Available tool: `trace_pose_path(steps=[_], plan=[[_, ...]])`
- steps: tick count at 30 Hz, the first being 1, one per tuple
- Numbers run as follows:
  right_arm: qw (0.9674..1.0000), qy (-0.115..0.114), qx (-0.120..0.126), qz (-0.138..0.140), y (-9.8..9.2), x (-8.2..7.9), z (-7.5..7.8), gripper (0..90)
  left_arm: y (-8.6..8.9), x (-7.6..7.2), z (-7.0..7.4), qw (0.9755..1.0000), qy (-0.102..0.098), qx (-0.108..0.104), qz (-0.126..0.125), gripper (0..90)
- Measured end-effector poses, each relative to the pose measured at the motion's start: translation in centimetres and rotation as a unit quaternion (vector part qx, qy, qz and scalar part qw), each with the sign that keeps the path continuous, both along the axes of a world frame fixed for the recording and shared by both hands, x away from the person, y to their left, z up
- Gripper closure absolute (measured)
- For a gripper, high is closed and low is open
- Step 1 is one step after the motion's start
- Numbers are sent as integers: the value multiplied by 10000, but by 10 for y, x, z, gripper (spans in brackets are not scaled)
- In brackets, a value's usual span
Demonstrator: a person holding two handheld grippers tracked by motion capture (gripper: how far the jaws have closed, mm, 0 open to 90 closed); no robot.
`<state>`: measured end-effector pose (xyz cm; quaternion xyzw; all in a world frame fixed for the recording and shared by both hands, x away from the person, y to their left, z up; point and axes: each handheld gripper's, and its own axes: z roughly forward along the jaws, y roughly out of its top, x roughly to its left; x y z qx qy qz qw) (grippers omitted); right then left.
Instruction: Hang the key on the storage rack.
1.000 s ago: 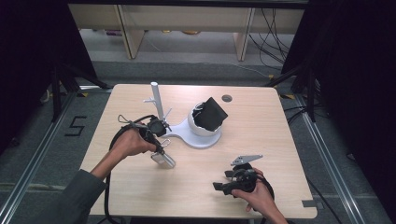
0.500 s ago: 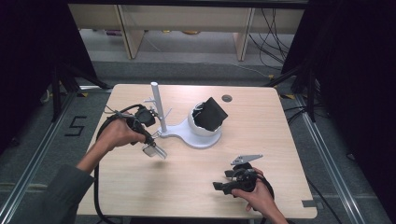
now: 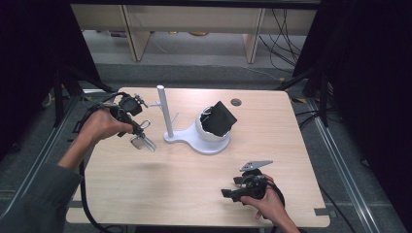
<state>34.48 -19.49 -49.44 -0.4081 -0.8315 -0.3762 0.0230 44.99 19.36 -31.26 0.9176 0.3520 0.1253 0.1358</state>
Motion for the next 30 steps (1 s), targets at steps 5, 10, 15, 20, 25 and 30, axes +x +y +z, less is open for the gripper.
trace_pose_path(steps=[5,10,15,20,25,30], plan=[[10000,1,-2,42,0,0,0,247,5,4,12,9998,-193,-88,4,752],[10000,-75,-36,56,-1,1,-1,247,7,8,18,9997,-218,-101,13,753],[10000,-25,-45,60,0,2,-1,247,4,12,19,9996,-245,-141,65,752],[10000,-43,-54,70,0,2,-2,247,0,17,24,9992,-360,-170,73,752],[10000,2,-27,96,0,2,-2,248,-5,22,28,9991,-331,-146,226,752],[9999,-45,-43,118,0,2,-2,248,-9,28,27,9991,-272,-134,286,752]])
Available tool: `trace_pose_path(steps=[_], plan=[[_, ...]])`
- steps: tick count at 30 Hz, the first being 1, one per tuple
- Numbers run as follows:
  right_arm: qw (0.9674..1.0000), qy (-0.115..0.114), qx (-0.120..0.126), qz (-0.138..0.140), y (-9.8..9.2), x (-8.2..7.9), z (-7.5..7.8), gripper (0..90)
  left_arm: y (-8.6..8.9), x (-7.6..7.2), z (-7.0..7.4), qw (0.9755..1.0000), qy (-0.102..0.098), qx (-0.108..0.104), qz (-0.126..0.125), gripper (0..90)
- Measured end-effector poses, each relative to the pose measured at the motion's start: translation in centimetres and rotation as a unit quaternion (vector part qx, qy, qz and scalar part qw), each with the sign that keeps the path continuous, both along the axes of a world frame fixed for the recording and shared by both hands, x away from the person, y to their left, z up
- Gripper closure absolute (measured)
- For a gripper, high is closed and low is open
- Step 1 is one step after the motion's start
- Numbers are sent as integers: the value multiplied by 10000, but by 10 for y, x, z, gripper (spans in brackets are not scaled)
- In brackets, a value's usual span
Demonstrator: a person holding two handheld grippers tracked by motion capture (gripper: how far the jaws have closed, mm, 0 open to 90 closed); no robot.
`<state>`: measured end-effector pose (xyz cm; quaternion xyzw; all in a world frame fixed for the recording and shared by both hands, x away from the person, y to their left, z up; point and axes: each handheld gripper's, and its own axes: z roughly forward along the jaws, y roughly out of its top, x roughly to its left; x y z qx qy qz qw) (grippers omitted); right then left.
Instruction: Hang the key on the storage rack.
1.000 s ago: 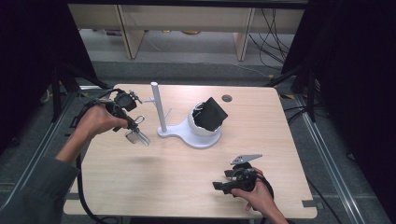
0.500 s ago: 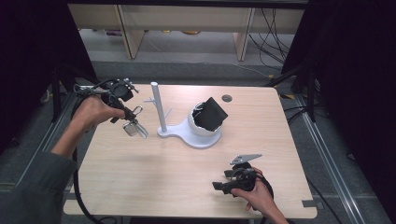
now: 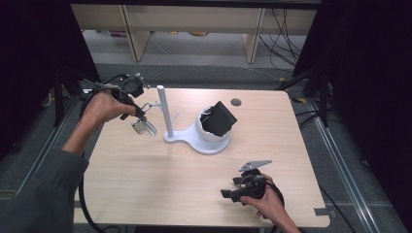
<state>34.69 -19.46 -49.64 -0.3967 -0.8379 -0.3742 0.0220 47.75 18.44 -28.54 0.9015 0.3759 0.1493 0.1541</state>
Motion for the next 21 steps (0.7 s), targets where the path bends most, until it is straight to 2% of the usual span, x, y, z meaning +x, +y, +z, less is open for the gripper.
trace_pose_path(steps=[7,8,11,13,14,17,21], plan=[[10000,69,25,18,0,0,0,248,-7,8,-6,10000,19,50,-16,752],[10000,48,18,18,0,0,0,248,-8,9,-7,9999,97,46,18,752],[9999,47,78,63,1,1,-1,248,-9,14,-9,10000,72,67,3,752],[9999,69,86,89,1,1,-1,248,-8,18,-11,10000,-33,57,-11,751],[9999,73,88,88,1,1,-1,248,-9,17,-13,10000,63,41,45,751],[9999,101,95,69,1,1,-1,248,-10,19,-16,10000,16,40,-54,751],[9999,95,88,83,1,1,-1,248,-11,20,-21,10000,14,9,-34,748]])
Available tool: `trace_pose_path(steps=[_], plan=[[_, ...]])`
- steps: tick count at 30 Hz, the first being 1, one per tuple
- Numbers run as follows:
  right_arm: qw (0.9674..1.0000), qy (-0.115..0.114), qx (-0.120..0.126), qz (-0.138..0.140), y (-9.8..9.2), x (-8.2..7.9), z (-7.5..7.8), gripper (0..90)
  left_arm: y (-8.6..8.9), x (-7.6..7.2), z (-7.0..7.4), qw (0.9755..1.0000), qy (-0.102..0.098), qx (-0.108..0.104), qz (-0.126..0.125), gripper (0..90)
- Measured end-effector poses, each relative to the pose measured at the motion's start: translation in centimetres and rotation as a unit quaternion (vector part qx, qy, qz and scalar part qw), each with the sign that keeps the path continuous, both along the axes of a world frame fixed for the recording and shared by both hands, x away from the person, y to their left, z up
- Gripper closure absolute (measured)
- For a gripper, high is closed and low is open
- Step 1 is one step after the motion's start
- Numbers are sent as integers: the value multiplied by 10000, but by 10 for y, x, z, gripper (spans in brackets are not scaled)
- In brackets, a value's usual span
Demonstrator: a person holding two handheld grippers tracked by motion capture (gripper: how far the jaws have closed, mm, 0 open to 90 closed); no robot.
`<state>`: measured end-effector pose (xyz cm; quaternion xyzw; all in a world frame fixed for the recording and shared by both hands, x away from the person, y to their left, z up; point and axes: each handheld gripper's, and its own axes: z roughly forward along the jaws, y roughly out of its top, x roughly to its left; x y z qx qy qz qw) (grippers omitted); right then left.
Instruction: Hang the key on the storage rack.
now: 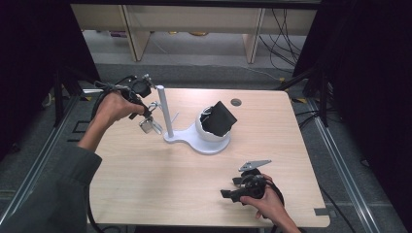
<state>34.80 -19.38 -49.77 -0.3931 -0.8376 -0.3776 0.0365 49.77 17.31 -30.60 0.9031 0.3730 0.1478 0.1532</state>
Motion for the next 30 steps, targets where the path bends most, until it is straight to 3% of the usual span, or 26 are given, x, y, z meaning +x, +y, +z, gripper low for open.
trace_pose_path(steps=[1,2,3,4,7,9,12,13,14,17,20,23,25,28,30], plan=[[10000,43,2,7,1,-1,0,248,0,1,0,10000,10,67,-23,747],[10000,-62,-71,6,0,0,0,248,-1,2,-2,10000,-1,79,-45,746],[10000,-55,-76,6,0,0,0,248,-2,1,-3,10000,61,22,47,745],[10000,-57,-72,2,1,0,0,248,-2,2,-4,10000,-38,39,-25,744],[9999,-75,-100,-19,0,0,1,248,-5,1,-6,10000,10,-10,75,780],[10000,-10,-85,-30,1,-1,1,248,-4,4,-6,9999,-121,32,12,760],[9999,-51,-93,-17,1,-1,1,248,-3,3,-6,9999,-85,85,-40,740],[9999,-65,-97,-13,1,0,1,248,-3,1,-6,10000,-15,10,70,735],[9999,-47,-92,-17,1,-1,1,248,-1,1,-6,10000,-89,37,4,729],[9999,-76,-98,-21,1,0,1,248,2,-2,-7,10000,-31,22,-21,708],[9999,-67,-98,-26,1,-1,1,249,7,-6,-8,10000,-2,-64,1,676],[9999,-117,-95,-10,1,0,1,248,8,-11,-9,10000,-11,-8,-68,644],[9999,-117,-96,-10,1,0,1,248,9,-15,-8,9999,-65,-122,-86,607],[10000,-23,-61,-57,2,-1,2,249,9,-22,-11,9998,-127,-124,-131,529],[9999,-82,-82,-27,2,-1,2,249,8,-27,-13,9996,-143,-180,-167,483]])
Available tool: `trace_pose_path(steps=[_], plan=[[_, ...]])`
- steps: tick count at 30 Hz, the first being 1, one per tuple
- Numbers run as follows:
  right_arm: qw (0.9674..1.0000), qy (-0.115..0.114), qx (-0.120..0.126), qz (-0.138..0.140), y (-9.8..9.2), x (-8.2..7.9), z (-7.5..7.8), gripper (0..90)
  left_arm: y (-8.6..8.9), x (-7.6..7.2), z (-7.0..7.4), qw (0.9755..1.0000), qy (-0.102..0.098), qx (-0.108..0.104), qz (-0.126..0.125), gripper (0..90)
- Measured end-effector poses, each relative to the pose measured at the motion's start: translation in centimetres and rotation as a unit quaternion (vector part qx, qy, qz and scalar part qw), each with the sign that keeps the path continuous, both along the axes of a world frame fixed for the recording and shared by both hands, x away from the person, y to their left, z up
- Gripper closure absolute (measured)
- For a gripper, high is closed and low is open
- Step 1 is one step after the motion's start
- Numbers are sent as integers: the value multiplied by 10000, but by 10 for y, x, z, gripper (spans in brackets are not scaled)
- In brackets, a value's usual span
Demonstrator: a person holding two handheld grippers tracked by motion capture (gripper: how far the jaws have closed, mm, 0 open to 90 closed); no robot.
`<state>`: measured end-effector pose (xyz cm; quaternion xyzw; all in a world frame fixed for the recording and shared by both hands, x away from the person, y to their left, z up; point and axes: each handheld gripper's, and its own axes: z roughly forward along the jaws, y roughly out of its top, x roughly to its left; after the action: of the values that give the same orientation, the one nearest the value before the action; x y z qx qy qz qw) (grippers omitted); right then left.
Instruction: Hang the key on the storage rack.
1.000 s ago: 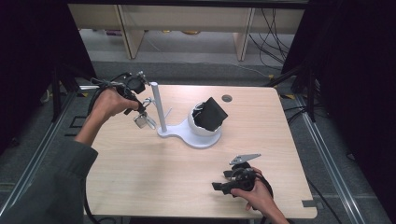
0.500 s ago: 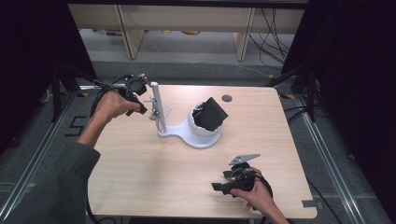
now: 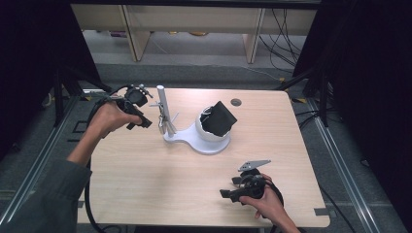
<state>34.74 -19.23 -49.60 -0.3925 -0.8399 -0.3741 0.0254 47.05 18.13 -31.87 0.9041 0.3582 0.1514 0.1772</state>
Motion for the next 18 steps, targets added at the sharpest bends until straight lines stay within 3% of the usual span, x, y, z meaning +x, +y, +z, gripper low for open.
trace_pose_path(steps=[6,14,16,17,18], plan=[[10000,0,-2,-9,0,0,0,249,-4,-14,-10,9999,-32,-156,-36,369],[10000,-49,13,22,0,1,-1,249,-10,-32,-25,9984,-82,-538,-134,287],[10000,-58,10,19,0,1,-1,249,-9,-35,-28,9984,-100,-528,-199,277],[10000,61,24,-43,1,0,0,249,-9,-37,-31,9982,-112,-551,-190,266],[10000,-19,15,-20,1,1,-1,249,-9,-39,-34,9981,-105,-575,-215,259]])
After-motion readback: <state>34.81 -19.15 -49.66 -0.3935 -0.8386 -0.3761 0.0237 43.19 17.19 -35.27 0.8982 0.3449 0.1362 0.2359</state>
